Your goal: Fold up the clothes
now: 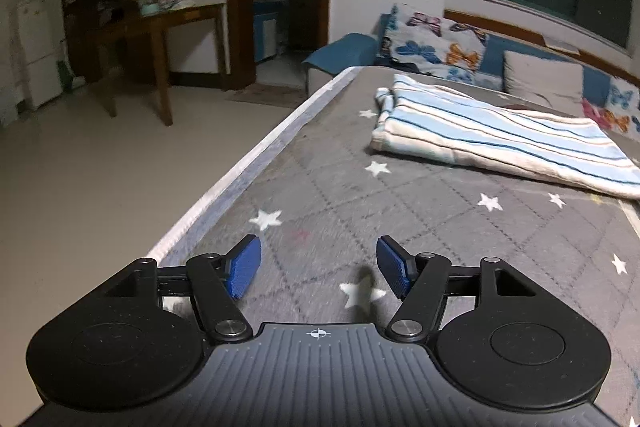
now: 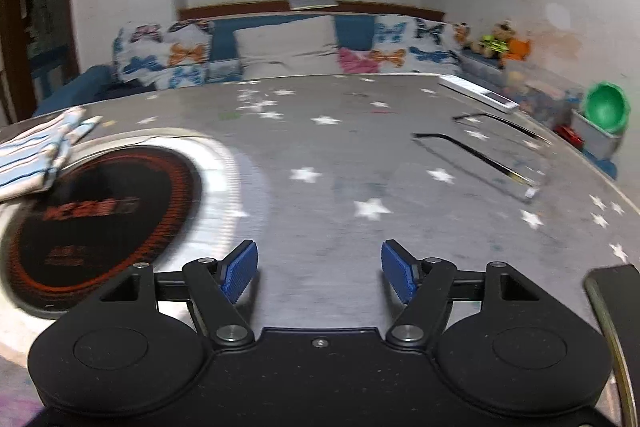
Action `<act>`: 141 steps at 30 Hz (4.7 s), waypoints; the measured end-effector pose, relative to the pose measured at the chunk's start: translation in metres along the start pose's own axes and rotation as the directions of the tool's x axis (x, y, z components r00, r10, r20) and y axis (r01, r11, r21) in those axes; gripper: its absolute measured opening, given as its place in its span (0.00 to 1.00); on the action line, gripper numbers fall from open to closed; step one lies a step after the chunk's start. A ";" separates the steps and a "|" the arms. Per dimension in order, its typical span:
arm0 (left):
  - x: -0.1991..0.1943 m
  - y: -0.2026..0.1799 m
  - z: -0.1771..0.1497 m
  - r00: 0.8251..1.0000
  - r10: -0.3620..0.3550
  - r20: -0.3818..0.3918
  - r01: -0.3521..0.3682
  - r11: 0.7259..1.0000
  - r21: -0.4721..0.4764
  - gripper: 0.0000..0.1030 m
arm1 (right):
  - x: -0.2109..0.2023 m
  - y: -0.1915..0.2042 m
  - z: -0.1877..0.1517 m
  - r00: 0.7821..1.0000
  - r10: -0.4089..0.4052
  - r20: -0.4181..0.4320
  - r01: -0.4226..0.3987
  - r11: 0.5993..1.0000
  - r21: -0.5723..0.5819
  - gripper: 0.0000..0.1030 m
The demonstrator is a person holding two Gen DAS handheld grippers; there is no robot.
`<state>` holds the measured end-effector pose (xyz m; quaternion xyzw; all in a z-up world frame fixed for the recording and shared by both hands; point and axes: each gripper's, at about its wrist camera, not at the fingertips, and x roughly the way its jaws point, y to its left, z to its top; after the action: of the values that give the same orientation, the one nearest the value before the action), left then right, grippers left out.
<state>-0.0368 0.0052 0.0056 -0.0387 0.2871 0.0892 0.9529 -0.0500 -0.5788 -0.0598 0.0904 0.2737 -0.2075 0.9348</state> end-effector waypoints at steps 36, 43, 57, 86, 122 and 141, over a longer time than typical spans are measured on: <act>0.024 -0.020 0.001 0.996 0.044 -0.074 -0.043 0.999 0.017 0.99 | 0.001 -0.039 -0.007 0.999 -0.030 -0.044 0.030 0.999 -0.020 1.00; 0.024 -0.021 0.001 0.996 0.044 -0.073 -0.043 0.999 0.017 1.00 | 0.000 -0.037 -0.006 0.999 -0.030 -0.044 0.029 0.999 -0.019 1.00; 0.024 -0.020 0.001 0.996 0.045 -0.073 -0.044 0.999 0.019 1.00 | 0.000 -0.041 -0.007 0.999 -0.028 -0.044 0.027 0.999 -0.016 1.00; 0.024 -0.020 0.001 0.996 0.044 -0.073 -0.043 0.999 0.019 1.00 | 0.000 -0.045 -0.007 0.999 -0.023 -0.043 0.022 1.000 -0.010 1.00; 0.024 -0.020 0.001 0.996 0.044 -0.073 -0.043 0.999 0.019 1.00 | 0.001 -0.044 -0.007 0.999 -0.023 -0.043 0.023 1.000 -0.010 1.00; 0.024 -0.020 0.001 0.996 0.044 -0.073 -0.043 0.999 0.019 1.00 | 0.001 -0.044 -0.007 0.999 -0.023 -0.043 0.023 1.000 -0.010 1.00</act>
<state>-0.0126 -0.0102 -0.0065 -0.0274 0.3235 0.1061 0.9399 -0.0720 -0.6162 -0.0686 0.0871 0.2957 -0.2148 0.9267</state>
